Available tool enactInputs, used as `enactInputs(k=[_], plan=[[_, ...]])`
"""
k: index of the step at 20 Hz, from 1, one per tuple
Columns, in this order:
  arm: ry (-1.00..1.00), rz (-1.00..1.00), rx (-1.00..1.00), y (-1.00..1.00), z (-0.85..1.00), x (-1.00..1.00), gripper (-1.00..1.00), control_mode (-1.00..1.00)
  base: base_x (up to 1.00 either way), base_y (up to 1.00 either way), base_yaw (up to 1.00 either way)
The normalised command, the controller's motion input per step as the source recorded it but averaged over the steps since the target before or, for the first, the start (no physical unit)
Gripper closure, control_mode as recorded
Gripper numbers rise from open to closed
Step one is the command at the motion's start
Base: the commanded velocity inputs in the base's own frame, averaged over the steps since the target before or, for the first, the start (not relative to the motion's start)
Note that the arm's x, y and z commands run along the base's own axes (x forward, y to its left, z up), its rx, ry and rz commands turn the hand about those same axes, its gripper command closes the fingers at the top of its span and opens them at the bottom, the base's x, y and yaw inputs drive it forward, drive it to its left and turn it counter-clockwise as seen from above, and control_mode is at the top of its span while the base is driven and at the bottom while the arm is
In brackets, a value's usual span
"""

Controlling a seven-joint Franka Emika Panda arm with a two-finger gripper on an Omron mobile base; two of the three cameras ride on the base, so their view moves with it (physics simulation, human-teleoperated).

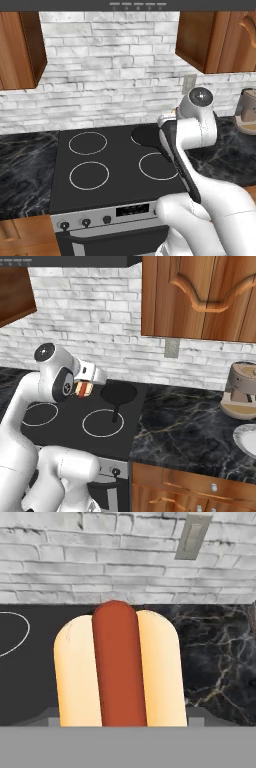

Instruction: Place the cold items (sweet potato and carrot) from the fridge in one tupperware on the dining counter. Place the warm items (hot dog and kebab skewer) in the stove area in another tupperware.

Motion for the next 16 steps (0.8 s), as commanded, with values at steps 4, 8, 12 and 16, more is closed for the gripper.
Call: enactInputs(k=[4,8,12,16], plan=[[0.0,-0.05,-0.01,0.0,0.02,-0.15,1.0,1.0,-0.64,0.0,-0.07],[0.0,0.0,0.0,0.0,0.0,0.0,1.0,1.0,-0.87,0.2,-0.11],[0.0,0.0,0.0,0.0,0.0,0.0,1.0,1.0,-0.84,0.14,-0.36],[0.0,0.0,0.0,0.0,0.0,0.0,1.0,1.0,-0.72,0.01,-0.48]])
